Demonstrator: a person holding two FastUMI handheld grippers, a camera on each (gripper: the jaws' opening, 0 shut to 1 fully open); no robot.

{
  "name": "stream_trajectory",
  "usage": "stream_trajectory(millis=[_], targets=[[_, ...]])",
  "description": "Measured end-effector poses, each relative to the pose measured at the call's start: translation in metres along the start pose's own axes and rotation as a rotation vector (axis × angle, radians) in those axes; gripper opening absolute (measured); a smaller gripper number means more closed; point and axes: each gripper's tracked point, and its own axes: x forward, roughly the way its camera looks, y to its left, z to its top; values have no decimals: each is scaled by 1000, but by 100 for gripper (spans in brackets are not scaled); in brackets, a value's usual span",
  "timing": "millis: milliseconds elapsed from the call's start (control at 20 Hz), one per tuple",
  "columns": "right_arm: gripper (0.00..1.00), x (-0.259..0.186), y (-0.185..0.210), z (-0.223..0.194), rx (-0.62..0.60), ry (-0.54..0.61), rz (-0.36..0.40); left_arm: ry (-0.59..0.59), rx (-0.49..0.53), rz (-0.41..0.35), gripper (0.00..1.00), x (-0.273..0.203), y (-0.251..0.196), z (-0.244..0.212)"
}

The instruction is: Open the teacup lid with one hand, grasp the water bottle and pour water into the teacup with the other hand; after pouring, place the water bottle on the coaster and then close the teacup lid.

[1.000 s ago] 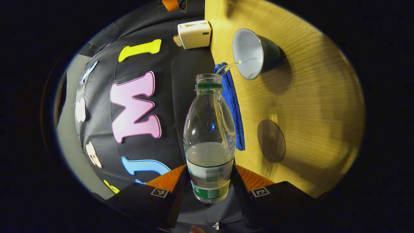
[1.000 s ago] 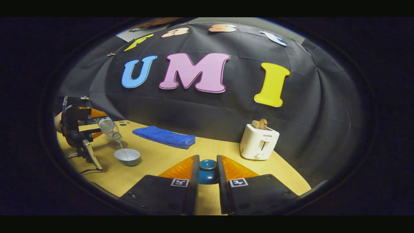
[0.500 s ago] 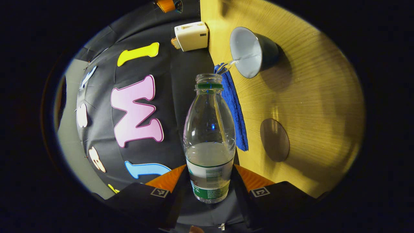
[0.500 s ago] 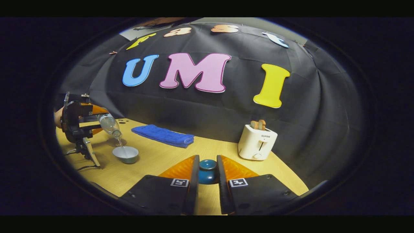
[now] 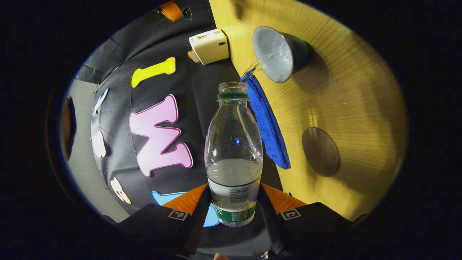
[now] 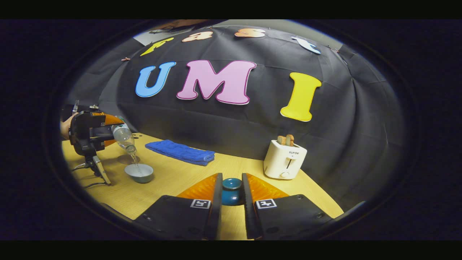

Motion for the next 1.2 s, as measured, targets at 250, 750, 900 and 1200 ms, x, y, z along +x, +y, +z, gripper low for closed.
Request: stream_trajectory(millis=[250, 750, 900, 1200], targets=[[35, -1, -2, 1, -10, -4, -4, -24, 47, 34, 77, 5, 9, -1], [31, -1, -5, 2, -11, -18, 1, -98, 143, 161, 77, 7, 37, 4], [31, -1, -5, 1, -13, -20, 0, -107, 163, 210, 77, 6, 49, 2], [31, -2, -7, 7, -12, -38, -2, -147, 232, 253, 77, 12, 60, 2]])
